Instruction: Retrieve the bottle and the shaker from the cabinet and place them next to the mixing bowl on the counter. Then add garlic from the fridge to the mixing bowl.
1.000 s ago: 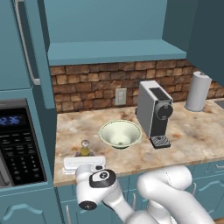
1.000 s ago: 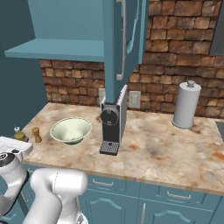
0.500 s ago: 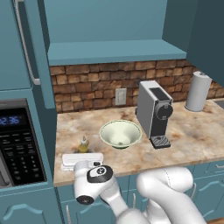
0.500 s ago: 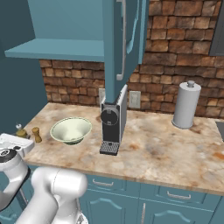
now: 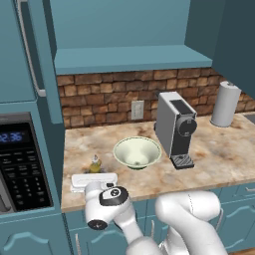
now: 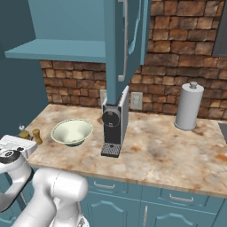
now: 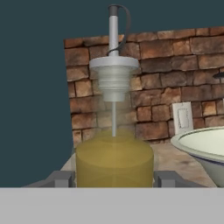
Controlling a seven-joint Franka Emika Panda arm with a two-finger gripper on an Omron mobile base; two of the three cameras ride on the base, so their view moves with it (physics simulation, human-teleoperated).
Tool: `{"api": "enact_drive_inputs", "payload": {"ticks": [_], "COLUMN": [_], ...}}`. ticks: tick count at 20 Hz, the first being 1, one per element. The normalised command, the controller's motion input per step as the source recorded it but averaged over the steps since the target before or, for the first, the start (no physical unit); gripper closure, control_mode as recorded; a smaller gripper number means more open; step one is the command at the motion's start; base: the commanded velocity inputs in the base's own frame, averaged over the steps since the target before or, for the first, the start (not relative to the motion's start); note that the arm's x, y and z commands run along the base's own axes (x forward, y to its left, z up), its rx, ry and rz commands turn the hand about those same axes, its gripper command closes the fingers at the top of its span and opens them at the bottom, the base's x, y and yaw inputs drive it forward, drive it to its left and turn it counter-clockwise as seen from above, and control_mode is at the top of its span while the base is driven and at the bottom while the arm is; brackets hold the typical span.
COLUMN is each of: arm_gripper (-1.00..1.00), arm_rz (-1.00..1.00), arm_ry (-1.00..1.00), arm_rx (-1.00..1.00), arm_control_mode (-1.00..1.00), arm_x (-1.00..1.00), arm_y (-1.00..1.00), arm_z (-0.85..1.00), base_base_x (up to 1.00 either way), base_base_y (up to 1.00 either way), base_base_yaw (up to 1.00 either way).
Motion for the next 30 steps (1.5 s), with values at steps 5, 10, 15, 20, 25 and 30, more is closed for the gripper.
{"api": "enact_drive_inputs", "payload": {"ticks": [5,10,15,20,25,30], "arm_gripper": [1.00,1.00,1.00,-1.00,-1.00,-1.00], "arm_rz": [0.00,0.00,0.00,0.00,0.00,0.00], "arm_ry": [0.00,0.00,0.00,0.00,0.00,0.00], "arm_rx": [0.00,0.00,0.00,0.00,0.00,0.00], "arm_control_mode": [-1.00,-1.00,-1.00,-1.00,-1.00,-1.00], "arm_x": [0.01,0.02,0.00,0.00,0.00,0.00], "arm_y": [0.00,0.00,0.00,0.00,0.00,0.00], "arm_z": [-0.28,-0.20,0.00,0.00,0.00,0.00], "base_base_x": [0.00,0.00,0.00,0.00,0.00,0.00], "base_base_y": [0.00,0.00,0.00,0.00,0.00,0.00], "base_base_yaw": [0.00,0.00,0.00,0.00,0.00,0.00]}}
